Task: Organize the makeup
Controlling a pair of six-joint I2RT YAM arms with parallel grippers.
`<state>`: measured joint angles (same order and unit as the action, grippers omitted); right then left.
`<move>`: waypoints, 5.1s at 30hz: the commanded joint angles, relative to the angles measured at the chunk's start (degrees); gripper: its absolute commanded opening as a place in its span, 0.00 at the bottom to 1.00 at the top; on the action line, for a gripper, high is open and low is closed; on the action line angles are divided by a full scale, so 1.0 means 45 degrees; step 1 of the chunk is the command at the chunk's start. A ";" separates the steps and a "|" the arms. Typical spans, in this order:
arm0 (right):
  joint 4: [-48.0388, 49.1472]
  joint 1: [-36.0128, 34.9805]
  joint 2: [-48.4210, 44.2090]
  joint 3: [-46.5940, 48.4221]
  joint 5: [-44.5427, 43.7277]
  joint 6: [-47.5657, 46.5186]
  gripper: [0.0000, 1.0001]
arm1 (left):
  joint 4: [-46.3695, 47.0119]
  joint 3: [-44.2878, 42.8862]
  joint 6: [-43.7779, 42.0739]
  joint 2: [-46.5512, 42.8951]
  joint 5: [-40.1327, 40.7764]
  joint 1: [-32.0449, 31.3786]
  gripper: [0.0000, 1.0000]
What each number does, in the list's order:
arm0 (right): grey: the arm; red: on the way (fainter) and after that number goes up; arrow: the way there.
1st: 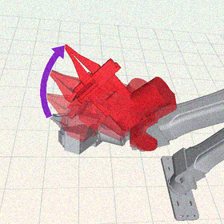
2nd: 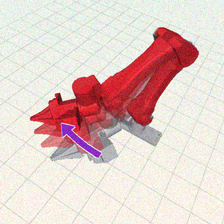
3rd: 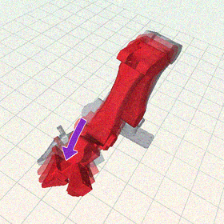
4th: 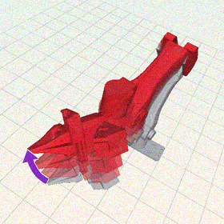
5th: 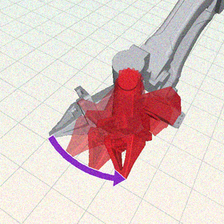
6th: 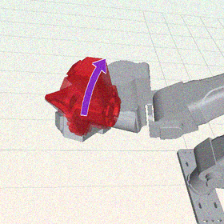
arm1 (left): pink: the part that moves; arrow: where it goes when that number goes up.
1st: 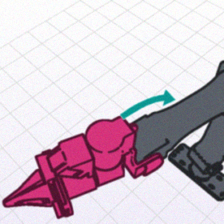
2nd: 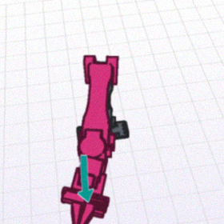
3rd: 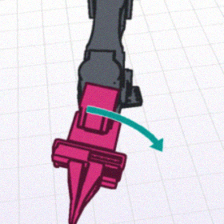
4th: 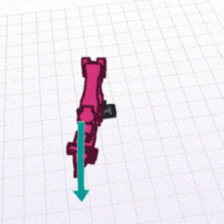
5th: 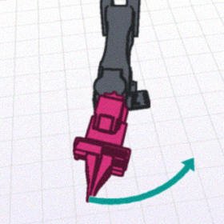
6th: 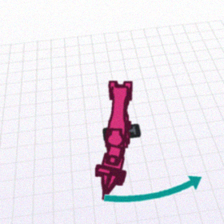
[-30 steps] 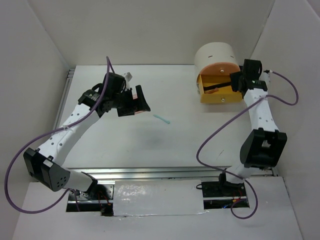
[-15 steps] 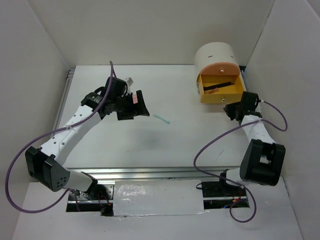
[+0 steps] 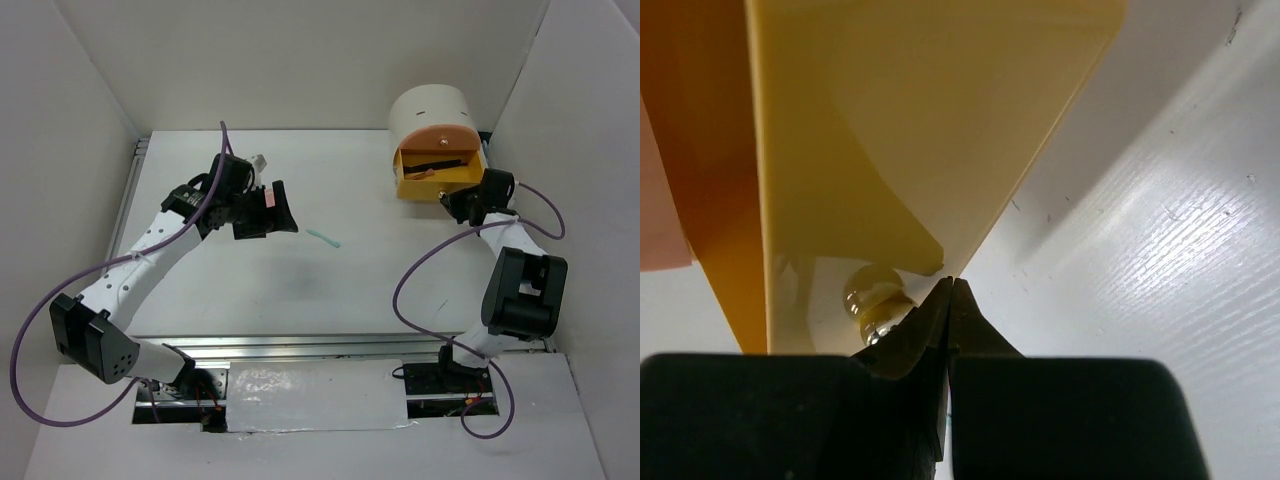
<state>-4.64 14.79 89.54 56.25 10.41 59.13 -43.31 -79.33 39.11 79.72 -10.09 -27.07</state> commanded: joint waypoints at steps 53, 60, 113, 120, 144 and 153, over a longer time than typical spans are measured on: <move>0.1266 -0.0063 0.6450 0.7460 0.1963 0.0452 0.00 | 0.0151 -0.0711 0.0117 0.1874 0.0405 0.0039 0.99; 0.1442 -0.0083 0.6724 0.7540 0.2080 0.0687 0.00 | 0.0016 -0.0906 0.0254 0.2029 0.0464 0.0020 0.99; 0.7985 -0.0200 0.6937 0.3047 0.3682 0.1937 0.53 | -0.0199 0.0558 0.0253 0.1190 0.0464 0.0039 1.00; 0.8862 -0.0200 0.7622 0.3241 0.3701 0.2445 0.53 | -0.0532 0.0715 0.0371 0.0819 0.0679 0.0039 0.99; 0.8806 -0.0239 0.9399 0.5078 0.3916 0.3050 0.35 | -0.1118 -0.0281 0.0019 0.1951 0.0484 0.0039 0.99; 0.9489 -0.0239 0.9148 0.4435 0.3916 0.3343 0.11 | -0.1391 -0.0808 -0.0137 0.2381 0.0445 0.0039 0.99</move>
<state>35.14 14.02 130.76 77.23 29.15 73.91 -48.62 -80.12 39.20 89.95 -7.55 -27.07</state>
